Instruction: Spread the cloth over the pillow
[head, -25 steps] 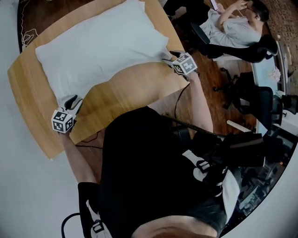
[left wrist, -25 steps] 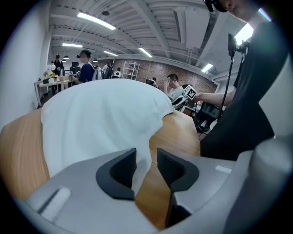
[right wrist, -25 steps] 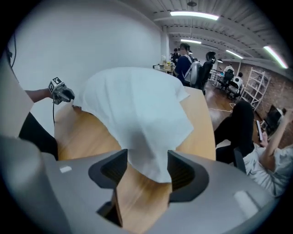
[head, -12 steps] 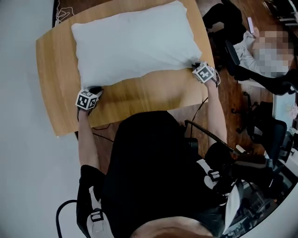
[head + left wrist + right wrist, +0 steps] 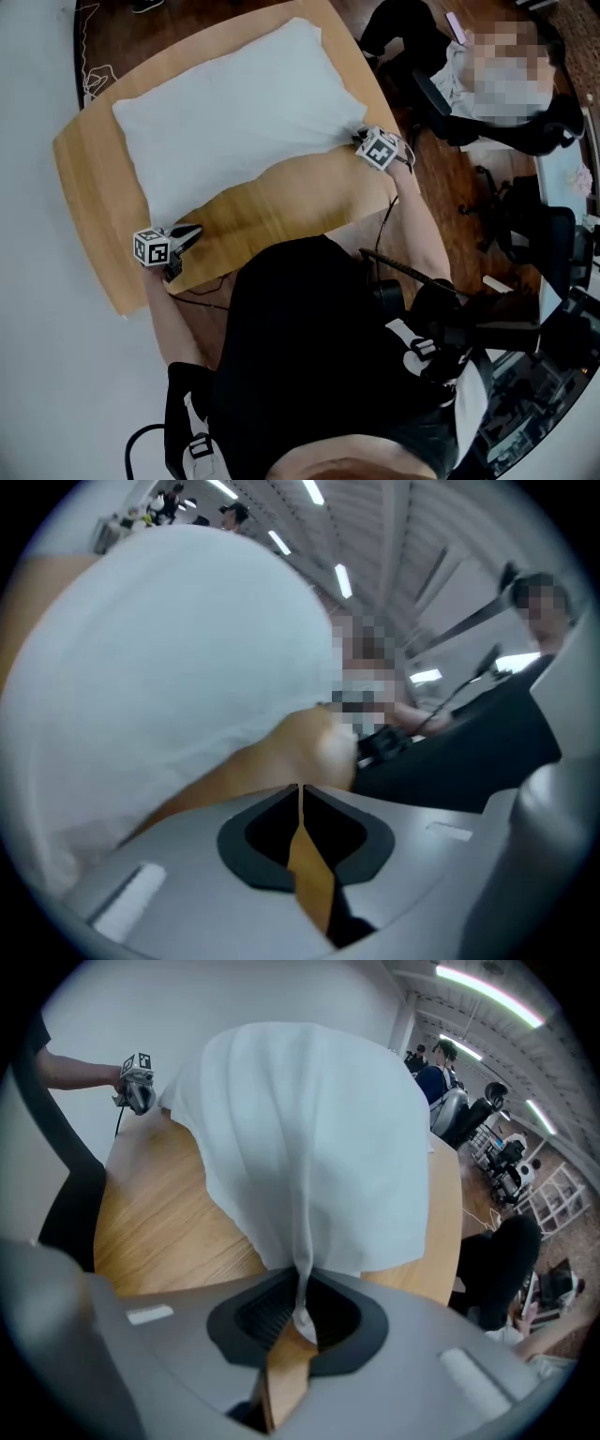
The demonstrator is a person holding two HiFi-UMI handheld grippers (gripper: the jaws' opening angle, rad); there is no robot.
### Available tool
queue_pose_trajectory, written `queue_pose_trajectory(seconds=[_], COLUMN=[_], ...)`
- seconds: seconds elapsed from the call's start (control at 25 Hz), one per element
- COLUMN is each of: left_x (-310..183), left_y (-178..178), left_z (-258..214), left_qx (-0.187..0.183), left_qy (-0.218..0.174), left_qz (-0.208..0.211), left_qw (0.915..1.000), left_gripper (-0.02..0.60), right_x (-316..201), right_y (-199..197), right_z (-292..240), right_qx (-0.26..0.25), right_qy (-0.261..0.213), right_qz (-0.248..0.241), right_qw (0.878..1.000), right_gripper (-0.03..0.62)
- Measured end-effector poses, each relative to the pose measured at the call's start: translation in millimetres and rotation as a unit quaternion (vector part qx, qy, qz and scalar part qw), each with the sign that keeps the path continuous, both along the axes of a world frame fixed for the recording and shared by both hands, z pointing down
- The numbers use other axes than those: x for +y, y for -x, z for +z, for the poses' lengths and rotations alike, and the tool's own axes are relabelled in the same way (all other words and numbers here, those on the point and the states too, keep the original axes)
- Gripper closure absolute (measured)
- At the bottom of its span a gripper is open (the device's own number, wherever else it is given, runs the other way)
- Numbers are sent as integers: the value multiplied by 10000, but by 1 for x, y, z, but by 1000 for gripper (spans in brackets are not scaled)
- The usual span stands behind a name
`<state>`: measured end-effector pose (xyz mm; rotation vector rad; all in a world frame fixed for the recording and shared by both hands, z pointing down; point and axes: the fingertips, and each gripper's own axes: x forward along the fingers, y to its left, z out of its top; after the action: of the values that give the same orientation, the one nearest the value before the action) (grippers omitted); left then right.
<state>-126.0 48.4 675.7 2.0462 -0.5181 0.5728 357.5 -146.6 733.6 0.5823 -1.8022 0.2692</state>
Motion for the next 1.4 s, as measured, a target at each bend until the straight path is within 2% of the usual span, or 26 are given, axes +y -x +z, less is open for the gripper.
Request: queue_pose_trajectory(seconds=[0.04, 0.08, 0.12, 0.16, 0.24, 0.28, 0.32, 0.44, 0.52, 0.6, 0.68, 0.72, 0.76, 0.8, 0.84, 0.88, 0.92, 0.96, 1.0, 1.04, 1.08, 1.12, 1.2, 1.24, 1.32, 1.4], left_x=[-3, -17, -40, -65, -106, -118, -123, -113, -97, -82, -80, -82, -85, -92, -103, -113, -122, -129, -134, -139, -142, -143, -138, -133, -129, -132], left_y=[-11, -10, 4, 27, 80, 103, 122, 170, 198, 218, 217, 211, 199, 176, 144, 111, 82, 60, 44, 34, 29, 29, 34, 36, 37, 36], left_z=[-24, -49, -73, -91, -101, -89, -67, -12, -11, -31, -60, -75, -90, -108, -126, -138, -139, -131, -117, -99, -82, -70, -58, -55, -55, -57], left_qx=[678, 1171, 1532, 1878, 2597, 2704, 2542, 1371, 673, 412, 512, 478, 502, 815, 1396, 1933, 2220, 2259, 2108, 1837, 1535, 1282, 1018, 943, 747, 539], left_qy=[-231, -599, -1006, -1350, -1537, -1400, -1209, -893, -1149, -1504, -1852, -2011, -2169, -2335, -2475, -2539, -2516, -2418, -2267, -2098, -1958, -1867, -1784, -1753, -1770, -1860], left_qz=[41, -211, -769, -1553, -3203, -3843, -4344, -5437, -5659, -5800, -5887, -5840, -5700, -5427, -5033, -4620, -4271, -4010, -3842, -3758, -3742, -3778, -3920, -3969, -3962, -3933], left_qw=[9974, 9911, 9800, 9604, 8979, 8716, 8556, 8232, 8137, 7995, 7852, 7850, 7909, 8027, 8160, 8275, 8396, 8542, 8698, 8837, 8934, 8977, 8967, 8960, 8979, 8988], left_gripper=[563, 563, 563, 563, 563, 563, 563, 548, 520, 520, 520, 520, 523, 539, 552, 560, 560, 560, 558, 558, 558, 559, 578, 578, 577, 578], right_x=[1, 1, 1, 1, 1, 0, 0, 2, -1, 4, 12, 12, 7, -5, -24, -46, -70, -94, -114, -129, -137, -138, -130, -129, -139, -152], right_y=[-7, -13, -14, -13, -9, -9, -9, -11, -3, -3, -31, -51, -68, -79, -82, -78, -66, -50, -30, -12, 1, 5, -11, -21, -18, 6], right_z=[0, -3, -6, -8, -8, -9, -9, -12, -16, -17, -22, -29, -41, -57, -77, -98, -118, -132, -139, -135, -118, -92, -46, -38, -46, -49], right_qx=[-28, -64, -114, -169, -246, -268, -295, -401, -502, -592, -580, -520, -478, -509, -633, -858, -1184, -1584, -1971, -2210, -2183, -1862, -793, -460, -423, -302], right_qy=[-17, -46, -75, -94, -122, -139, -149, -150, -232, -25, 255, 278, 175, -52, -365, -709, -1026, -1266, -1378, -1334, -1148, -878, -431, -411, -720, -983], right_qz=[70, 154, 226, 274, 324, 350, 381, 428, 322, 310, 525, 659, 794, 931, 1069, 1190, 1283, 1345, 1371, 1339, 1234, 1057, 667, 514, -41, -1152], right_qw=[10000, 9999, 9997, 9994, 9991, 9989, 9987, 9982, 9979, 9978, 9966, 9961, 9955, 9943, 9916, 9866, 9793, 9699, 9609, 9568, 9612, 9729, 9937, 9968, 9965, 9880], right_gripper=[555, 546, 541, 540, 540, 540, 539, 522, 498, 450, 414, 414, 413, 414, 414, 414, 416, 416, 416, 416, 416, 419, 424, 424, 424, 424])
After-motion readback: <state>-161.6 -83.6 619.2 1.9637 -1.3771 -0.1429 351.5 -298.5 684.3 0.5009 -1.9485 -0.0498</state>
